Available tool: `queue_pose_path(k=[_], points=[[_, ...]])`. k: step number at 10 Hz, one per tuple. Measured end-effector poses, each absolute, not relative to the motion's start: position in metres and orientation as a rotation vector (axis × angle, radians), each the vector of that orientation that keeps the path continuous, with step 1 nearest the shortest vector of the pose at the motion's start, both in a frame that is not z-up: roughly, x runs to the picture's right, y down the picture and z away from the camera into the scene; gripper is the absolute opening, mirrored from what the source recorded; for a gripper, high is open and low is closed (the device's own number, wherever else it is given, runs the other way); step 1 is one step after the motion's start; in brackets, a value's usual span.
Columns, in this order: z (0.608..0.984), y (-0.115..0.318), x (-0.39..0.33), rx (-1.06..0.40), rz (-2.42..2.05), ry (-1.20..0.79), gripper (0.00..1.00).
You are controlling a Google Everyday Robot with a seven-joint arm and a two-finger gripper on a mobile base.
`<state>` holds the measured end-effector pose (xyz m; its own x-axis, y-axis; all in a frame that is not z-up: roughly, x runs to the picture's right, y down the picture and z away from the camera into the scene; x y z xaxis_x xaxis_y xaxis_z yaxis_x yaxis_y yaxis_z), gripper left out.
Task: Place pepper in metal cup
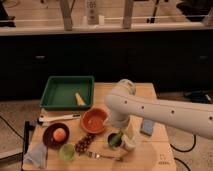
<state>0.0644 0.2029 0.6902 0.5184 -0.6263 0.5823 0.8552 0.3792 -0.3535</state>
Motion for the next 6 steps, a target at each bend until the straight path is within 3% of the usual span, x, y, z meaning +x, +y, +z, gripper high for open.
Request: queue_pose_path(k=[6], points=[[0.6892,0.2010,0.0707,-0.673,-0.998,-0.390,0.80]])
